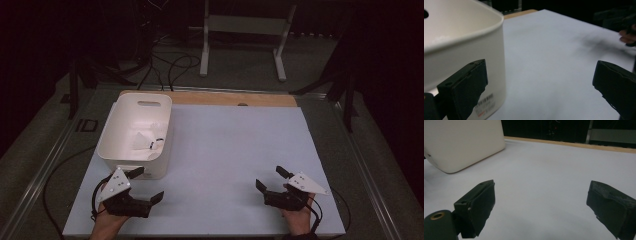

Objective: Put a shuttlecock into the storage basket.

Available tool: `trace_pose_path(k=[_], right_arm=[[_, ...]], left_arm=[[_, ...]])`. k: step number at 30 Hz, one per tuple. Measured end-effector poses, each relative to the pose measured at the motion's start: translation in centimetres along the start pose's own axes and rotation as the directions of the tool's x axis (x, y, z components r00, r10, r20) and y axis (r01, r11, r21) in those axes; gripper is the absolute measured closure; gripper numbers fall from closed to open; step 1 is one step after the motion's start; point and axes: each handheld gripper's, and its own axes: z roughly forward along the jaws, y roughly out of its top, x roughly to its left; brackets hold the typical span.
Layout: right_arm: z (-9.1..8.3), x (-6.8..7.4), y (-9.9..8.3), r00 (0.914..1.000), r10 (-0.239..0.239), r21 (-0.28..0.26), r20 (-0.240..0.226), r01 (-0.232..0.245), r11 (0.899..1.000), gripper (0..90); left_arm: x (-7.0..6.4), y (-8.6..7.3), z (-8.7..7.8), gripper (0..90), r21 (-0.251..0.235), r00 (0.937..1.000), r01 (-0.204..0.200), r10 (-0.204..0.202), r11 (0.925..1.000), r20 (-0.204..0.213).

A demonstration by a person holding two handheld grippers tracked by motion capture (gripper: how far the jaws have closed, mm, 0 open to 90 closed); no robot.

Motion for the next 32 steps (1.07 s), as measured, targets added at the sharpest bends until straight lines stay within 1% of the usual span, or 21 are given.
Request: trace_pose_path(k=[3, 4, 7, 8, 10, 12, 14, 15, 17, 24, 32], right_arm=[[0.0, 0.0, 0.0, 1.0, -0.002, -0.002, 0.001, 0.002, 1.0, 8.1], [0.0, 0.0, 0.0, 1.0, -0.001, -0.001, 0.001, 0.001, 1.0, 8.1], [-0.1, 0.0, 0.0, 1.0, -0.005, 0.0, 0.003, 0.005, 1.0, 8.1], [-0.1, 0.0, 0.0, 1.0, -0.005, -0.001, 0.002, 0.005, 1.0, 8.1], [-0.1, -0.1, 0.1, 0.9999, -0.008, -0.003, 0.008, 0.008, 1.0, 8.1], [-0.2, 0.0, 0.1, 1.0, -0.004, -0.008, 0.001, 0.004, 1.0, 8.1], [-0.2, -0.1, 0.1, 1.0, -0.007, -0.006, 0.001, 0.007, 1.0, 8.1], [-0.2, -0.1, 0.1, 1.0, -0.008, -0.005, 0.002, 0.008, 1.0, 8.1], [-0.3, -0.1, 0.1, 0.9999, -0.01, -0.008, 0.004, 0.01, 1.0, 8.1], [-0.2, 0.0, 0.1, 0.9999, -0.012, -0.001, 0.006, 0.012, 1.0, 8.1], [-0.1, 0.0, 0.1, 0.9999, -0.015, 0.001, 0.006, 0.015, 1.0, 8.1]], left_arm=[[0.0, -1.0, 0.2, 0.7, -0.005, 0.9998, 0.011, -0.011, 0.9999, -0.017], [0.0, -1.3, 0.3, 0.7, 0.003, 0.9994, 0.006, -0.006, 1.0, -0.034], [0.1, -1.7, 0.3, 0.7, 0.008, 0.9984, 0.002, -0.002, 1.0, -0.057], [0.1, -1.9, 0.3, 0.7, 0.007, 0.9973, -0.002, 0.002, 1.0, -0.073], [0.3, -2.2, 0.2, 0.7, 0.006, 0.9956, 0.001, -0.001, 1.0, -0.094], [0.5, -2.5, 0.1, 0.7, 0.004, 0.9926, 0.003, -0.003, 1.0, -0.121], [0.6, -2.5, 0.0, 0.7, 0.003, 0.9918, 0.009, -0.008, 1.0, -0.127], [0.8, -2.6, -0.2, 0.7, -0.016, 0.9889, 0.022, -0.024, 0.9996, -0.147], [0.9, -2.6, -0.3, 0.7, -0.028, 0.9859, 0.032, -0.036, 0.9991, -0.163], [1.3, -2.7, -0.5, 0.7, -0.045, 0.9819, 0.059, -0.066, 0.9973, -0.177], [1.4, -2.7, -0.5, 0.7, -0.055, 0.979, 0.071, -0.08, 0.9959, -0.187]])
